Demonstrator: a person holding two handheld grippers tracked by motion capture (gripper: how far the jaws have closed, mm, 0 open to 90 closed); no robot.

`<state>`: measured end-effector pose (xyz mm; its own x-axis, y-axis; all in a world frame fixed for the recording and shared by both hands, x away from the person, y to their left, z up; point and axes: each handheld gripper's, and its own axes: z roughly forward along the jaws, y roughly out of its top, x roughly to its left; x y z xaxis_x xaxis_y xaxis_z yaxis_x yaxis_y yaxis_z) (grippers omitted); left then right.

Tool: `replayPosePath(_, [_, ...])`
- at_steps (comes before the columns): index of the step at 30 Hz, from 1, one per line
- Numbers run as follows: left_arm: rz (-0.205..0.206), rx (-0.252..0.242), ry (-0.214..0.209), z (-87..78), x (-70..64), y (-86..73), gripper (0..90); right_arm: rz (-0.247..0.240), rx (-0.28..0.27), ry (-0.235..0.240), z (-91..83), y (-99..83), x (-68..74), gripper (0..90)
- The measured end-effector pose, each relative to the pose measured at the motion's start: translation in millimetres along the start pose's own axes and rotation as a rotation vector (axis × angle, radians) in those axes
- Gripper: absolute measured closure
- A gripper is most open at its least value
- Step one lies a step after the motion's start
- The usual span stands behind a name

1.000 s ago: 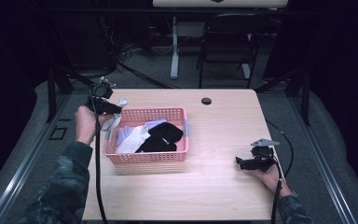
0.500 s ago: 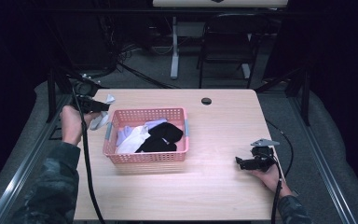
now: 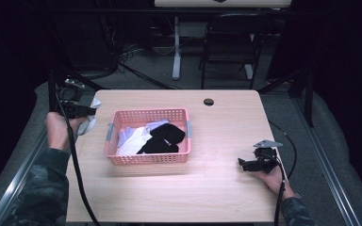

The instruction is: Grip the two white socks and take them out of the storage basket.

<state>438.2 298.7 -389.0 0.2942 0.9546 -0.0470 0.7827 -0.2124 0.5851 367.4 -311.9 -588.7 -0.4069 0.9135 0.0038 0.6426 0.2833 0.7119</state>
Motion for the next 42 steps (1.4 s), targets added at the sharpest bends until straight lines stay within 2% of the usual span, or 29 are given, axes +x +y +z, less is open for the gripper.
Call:
replayPosePath(13, [-0.071, -0.004, 0.007, 11.8, 29.2, -25.7, 79.9, 0.0, 0.001, 0.0, 0.0, 0.0, 0.0, 1.5])
replayPosePath(24, [-0.099, 0.037, 0.028, 30.1, 43.1, -47.4, 80.0, 0.0, 0.0, 0.0, 0.1, 0.1, 0.0, 1.5])
replayPosePath(42, [-0.149, 0.168, -0.003, 100.4, 49.6, -92.5, 79.6, 0.0, -0.001, 0.0, 0.1, 0.1, 0.0, 1.5])
